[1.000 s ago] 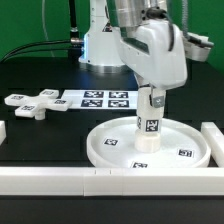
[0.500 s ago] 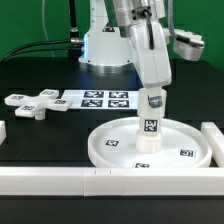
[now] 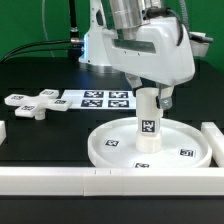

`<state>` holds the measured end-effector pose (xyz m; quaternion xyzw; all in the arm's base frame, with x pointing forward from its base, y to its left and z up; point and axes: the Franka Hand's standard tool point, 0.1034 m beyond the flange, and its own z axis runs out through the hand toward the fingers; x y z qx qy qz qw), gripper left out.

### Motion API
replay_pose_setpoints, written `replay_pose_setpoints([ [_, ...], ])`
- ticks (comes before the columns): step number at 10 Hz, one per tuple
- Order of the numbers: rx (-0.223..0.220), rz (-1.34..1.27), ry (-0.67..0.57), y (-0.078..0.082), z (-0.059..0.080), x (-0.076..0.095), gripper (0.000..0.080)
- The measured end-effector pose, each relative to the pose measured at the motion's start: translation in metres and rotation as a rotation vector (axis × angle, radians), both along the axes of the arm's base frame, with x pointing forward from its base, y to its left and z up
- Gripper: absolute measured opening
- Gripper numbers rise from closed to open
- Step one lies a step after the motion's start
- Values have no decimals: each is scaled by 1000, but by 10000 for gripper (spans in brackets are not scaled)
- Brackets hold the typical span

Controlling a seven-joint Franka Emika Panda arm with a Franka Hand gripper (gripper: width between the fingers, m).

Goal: Assemble round table

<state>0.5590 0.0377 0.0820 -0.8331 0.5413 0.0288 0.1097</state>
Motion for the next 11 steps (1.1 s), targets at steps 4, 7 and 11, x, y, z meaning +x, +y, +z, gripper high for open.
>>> replay_pose_setpoints([
  [4, -63, 435, -65, -8, 0, 0, 649],
  [7, -92, 694, -114, -5, 2, 3, 649],
  [11, -110, 993, -168, -5, 1, 3, 649],
])
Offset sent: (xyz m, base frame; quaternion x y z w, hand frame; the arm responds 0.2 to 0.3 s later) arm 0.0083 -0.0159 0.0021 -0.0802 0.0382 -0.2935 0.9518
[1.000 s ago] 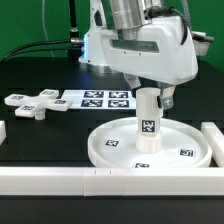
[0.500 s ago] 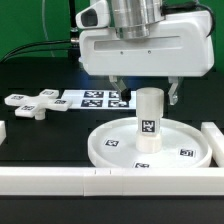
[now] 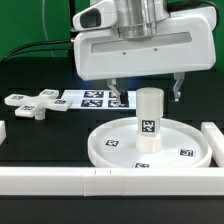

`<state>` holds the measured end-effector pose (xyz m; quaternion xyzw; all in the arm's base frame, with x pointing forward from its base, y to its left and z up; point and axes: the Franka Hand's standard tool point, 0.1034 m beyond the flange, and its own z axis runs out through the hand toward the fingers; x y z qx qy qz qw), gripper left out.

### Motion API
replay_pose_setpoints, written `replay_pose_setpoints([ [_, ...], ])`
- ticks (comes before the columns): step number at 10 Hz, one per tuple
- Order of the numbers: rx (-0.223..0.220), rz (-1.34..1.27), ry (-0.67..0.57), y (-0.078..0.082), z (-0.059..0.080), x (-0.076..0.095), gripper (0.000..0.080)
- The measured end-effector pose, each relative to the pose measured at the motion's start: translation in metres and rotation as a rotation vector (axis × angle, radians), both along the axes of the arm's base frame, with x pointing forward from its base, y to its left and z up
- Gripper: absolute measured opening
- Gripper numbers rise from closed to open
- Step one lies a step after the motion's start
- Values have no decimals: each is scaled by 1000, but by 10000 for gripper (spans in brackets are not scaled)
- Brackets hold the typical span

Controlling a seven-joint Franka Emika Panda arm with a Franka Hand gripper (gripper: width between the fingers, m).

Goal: Assemble round table

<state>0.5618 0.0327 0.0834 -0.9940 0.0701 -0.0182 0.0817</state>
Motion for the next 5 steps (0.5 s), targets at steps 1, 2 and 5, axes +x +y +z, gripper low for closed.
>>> replay_pose_setpoints([
  [1, -22, 149, -8, 3, 0, 0, 649],
  [2, -26, 257, -22, 4, -1, 1, 649],
  [5, -39, 516, -57, 6, -3, 0, 649],
])
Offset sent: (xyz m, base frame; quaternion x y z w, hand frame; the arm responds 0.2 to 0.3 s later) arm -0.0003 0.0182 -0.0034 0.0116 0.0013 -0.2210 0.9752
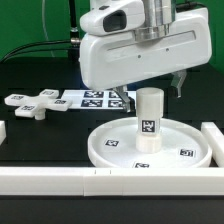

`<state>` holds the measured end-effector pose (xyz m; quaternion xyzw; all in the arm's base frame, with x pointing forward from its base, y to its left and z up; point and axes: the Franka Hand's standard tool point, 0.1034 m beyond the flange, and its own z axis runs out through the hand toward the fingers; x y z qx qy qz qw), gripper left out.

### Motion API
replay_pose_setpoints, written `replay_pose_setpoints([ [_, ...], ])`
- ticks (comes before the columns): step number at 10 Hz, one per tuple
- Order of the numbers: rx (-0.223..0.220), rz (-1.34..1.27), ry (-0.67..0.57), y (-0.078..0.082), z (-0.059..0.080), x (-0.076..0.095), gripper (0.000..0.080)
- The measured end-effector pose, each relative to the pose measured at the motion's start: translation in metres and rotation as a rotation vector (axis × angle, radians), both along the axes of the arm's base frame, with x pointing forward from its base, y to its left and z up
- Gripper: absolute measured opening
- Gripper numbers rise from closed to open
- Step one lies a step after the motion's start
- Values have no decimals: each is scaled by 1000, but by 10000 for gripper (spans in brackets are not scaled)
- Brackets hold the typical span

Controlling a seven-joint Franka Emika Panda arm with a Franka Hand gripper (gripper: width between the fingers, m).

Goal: Assemble round table

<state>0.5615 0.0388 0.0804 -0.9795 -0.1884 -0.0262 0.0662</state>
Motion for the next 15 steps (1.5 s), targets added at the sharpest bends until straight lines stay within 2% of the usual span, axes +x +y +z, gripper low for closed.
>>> replay_pose_setpoints([
  [4, -17, 270, -35, -3, -1, 0, 649],
  [7, -54, 557, -40, 6, -5, 0, 649],
  [9, -76, 733, -49, 4, -7, 1, 649],
  [12, -90, 874, -60, 3, -7, 1, 649],
  [14, -90, 876, -59, 2, -8, 1, 649],
  [15, -90, 876, -59, 2, -8, 1, 502],
])
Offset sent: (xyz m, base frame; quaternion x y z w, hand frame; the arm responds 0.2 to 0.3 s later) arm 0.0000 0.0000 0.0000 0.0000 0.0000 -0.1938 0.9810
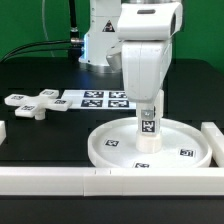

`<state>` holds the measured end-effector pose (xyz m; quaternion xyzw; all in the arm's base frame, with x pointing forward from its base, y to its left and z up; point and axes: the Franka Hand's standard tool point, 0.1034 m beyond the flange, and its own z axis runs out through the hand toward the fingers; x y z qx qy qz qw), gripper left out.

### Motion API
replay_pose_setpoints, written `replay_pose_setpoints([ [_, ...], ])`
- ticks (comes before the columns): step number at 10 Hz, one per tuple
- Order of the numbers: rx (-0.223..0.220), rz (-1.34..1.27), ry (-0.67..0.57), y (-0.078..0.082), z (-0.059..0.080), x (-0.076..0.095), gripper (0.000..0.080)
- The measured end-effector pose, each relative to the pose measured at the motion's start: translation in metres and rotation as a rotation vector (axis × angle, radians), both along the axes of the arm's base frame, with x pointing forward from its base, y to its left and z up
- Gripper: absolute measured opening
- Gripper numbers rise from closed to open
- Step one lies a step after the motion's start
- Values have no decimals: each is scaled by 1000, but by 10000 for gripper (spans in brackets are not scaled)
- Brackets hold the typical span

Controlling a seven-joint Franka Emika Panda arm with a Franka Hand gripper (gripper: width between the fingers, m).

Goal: Assemble round table

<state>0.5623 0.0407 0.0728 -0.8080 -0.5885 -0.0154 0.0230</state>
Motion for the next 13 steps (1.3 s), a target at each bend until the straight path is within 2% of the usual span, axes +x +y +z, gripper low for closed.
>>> replay_pose_setpoints([
  [1, 0, 0, 0, 0, 0, 0, 502],
  [2, 0, -1, 0, 0, 0, 0, 408],
  [6, 2, -53, 3, -1, 0, 0, 408],
  [13, 56, -1032, 84, -4, -2, -2, 409],
])
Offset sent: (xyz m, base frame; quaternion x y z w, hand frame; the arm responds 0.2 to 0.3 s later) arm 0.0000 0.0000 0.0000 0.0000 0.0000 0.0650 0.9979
